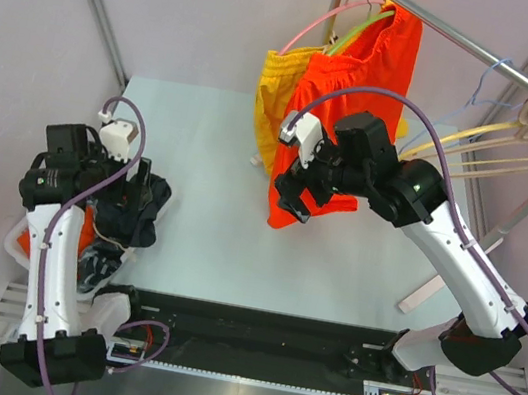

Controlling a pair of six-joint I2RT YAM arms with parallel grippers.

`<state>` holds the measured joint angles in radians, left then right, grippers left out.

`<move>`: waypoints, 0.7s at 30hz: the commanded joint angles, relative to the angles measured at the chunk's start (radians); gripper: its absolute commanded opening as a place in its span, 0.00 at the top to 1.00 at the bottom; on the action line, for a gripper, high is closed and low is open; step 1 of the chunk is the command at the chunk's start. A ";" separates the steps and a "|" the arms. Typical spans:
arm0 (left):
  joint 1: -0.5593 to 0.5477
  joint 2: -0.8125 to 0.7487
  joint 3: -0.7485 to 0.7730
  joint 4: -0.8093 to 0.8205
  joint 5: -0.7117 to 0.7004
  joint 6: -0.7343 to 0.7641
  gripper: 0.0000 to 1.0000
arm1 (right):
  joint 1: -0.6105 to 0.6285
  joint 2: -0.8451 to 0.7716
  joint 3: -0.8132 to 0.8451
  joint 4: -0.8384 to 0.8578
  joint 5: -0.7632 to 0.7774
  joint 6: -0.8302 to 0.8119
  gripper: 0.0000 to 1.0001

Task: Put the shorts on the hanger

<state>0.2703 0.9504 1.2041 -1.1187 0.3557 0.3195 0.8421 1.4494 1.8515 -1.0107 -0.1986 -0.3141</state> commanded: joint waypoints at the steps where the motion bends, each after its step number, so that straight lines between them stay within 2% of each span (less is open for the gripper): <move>1: -0.005 0.054 0.048 -0.021 0.012 0.010 0.00 | 0.000 -0.003 0.021 0.052 0.004 0.030 0.00; 11: 0.012 0.243 0.049 0.020 -0.049 -0.052 0.00 | -0.001 0.011 0.022 0.078 0.054 -0.008 0.00; 21: 0.087 0.425 0.049 0.085 0.023 0.003 0.00 | -0.006 -0.003 -0.012 0.040 0.033 -0.049 0.00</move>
<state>0.3321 1.3220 1.2327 -1.0901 0.3470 0.2974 0.8398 1.4658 1.8431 -0.9745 -0.1650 -0.3359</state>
